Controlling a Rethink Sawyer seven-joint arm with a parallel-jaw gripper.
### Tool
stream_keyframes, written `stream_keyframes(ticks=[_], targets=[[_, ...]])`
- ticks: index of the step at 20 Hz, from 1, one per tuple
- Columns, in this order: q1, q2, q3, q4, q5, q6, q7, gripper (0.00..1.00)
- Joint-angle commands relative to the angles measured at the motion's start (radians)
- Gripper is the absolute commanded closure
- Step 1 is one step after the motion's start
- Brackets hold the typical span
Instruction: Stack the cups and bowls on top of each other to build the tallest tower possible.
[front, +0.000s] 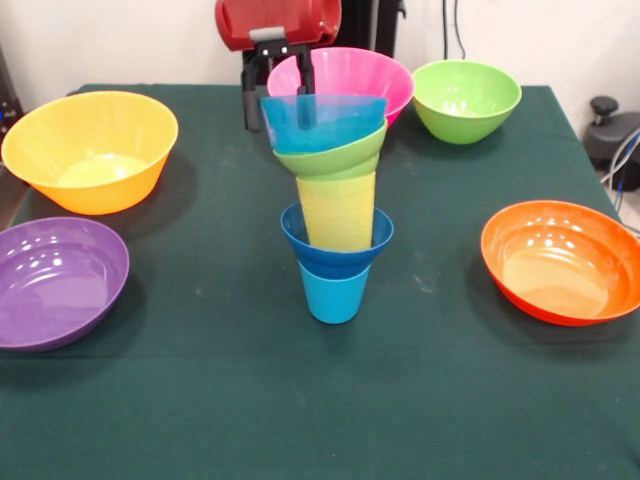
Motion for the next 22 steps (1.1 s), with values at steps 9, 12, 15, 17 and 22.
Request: stream_keyframes(ticks=[9, 12, 15, 17, 22], targets=[[0.049, -0.035, 0.076, -0.024, 0.031, 0.085, 0.063, 0.0], [0.078, -0.014, 0.048, -0.053, 0.038, 0.088, 0.061, 0.0], [0.111, 0.032, 0.012, -0.094, 0.033, 0.067, 0.058, 0.0], [0.122, 0.062, 0.002, -0.12, 0.029, 0.051, 0.057, 0.0], [0.115, 0.076, 0.005, -0.129, 0.015, 0.053, 0.05, 0.0]])
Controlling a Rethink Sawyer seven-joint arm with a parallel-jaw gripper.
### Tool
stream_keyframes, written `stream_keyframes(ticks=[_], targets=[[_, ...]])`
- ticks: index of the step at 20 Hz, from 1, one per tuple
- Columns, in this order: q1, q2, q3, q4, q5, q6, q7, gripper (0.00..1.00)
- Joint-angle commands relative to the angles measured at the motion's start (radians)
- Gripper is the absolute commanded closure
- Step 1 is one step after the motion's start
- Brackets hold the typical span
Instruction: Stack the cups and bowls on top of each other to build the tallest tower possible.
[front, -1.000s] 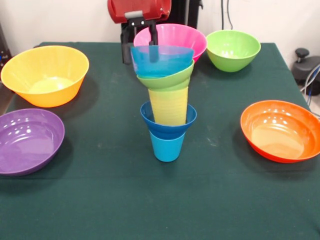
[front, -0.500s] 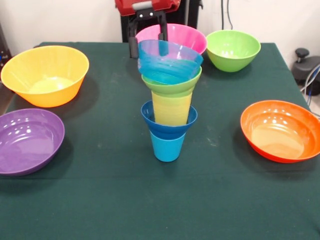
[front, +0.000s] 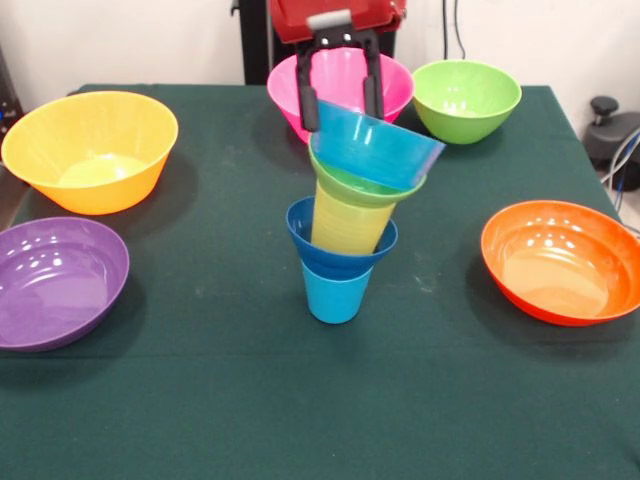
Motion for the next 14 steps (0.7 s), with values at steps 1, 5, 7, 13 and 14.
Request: stream_keyframes(ticks=[1, 5, 7, 13, 14], targets=[[0.029, 0.089, -0.021, -0.066, -0.006, 0.051, 0.049, 0.0], [0.014, 0.098, -0.019, -0.073, -0.023, 0.049, 0.037, 1.0], [0.006, 0.099, -0.019, -0.073, -0.029, 0.05, 0.032, 1.0], [-0.024, 0.106, -0.019, -0.064, -0.063, 0.036, 0.012, 1.0], [-0.032, 0.108, -0.015, -0.065, -0.067, 0.039, 0.006, 1.0]])
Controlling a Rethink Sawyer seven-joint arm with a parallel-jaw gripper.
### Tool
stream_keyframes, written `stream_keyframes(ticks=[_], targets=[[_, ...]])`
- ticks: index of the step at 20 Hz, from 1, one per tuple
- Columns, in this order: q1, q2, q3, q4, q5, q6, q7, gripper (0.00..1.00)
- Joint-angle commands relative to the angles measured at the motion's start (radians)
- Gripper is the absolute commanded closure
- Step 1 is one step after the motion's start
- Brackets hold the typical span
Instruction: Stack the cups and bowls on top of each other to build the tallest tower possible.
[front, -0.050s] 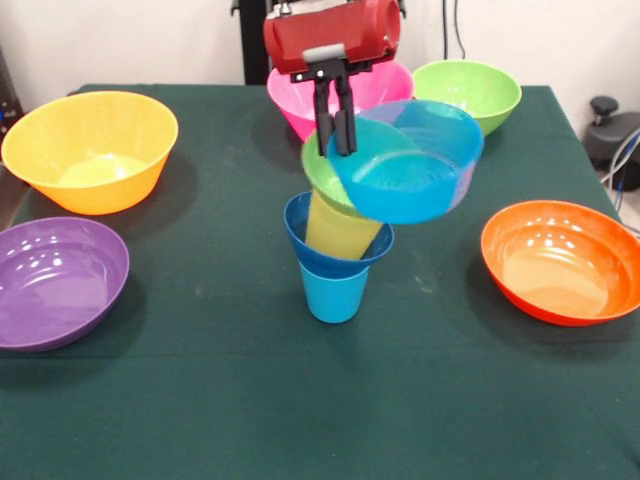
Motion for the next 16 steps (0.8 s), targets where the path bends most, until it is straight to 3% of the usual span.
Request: stream_keyframes(ticks=[1, 16], targets=[[-0.023, 0.041, -0.011, -0.03, -0.07, 0.041, 0.0, 1.0], [-0.061, 0.01, 0.023, -0.032, -0.074, 0.089, -0.035, 1.0]])
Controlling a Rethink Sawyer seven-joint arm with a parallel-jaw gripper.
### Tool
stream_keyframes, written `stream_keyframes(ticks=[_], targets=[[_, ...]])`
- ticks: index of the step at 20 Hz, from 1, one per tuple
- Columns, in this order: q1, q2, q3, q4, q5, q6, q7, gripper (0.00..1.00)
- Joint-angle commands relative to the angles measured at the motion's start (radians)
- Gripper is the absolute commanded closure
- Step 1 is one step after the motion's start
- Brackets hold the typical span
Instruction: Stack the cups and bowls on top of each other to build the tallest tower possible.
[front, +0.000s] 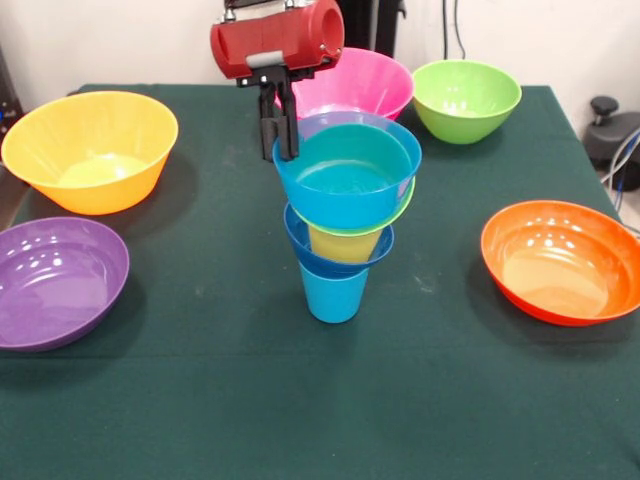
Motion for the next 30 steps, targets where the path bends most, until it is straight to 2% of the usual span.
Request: stream_keyframes(ticks=[1, 11, 15, 19, 25, 30], targets=[[-0.002, -0.006, 0.026, -0.025, -0.074, 0.09, -0.035, 1.0], [0.024, -0.038, 0.025, 0.033, -0.062, 0.075, -0.001, 1.0], [0.02, -0.041, 0.038, 0.051, -0.06, 0.078, 0.002, 1.0], [0.01, -0.076, 0.039, 0.093, -0.059, 0.081, 0.009, 1.0], [0.033, -0.034, 0.017, 0.058, -0.072, 0.048, 0.008, 1.0], [0.028, -0.035, 0.024, 0.054, -0.069, 0.056, 0.005, 1.0]])
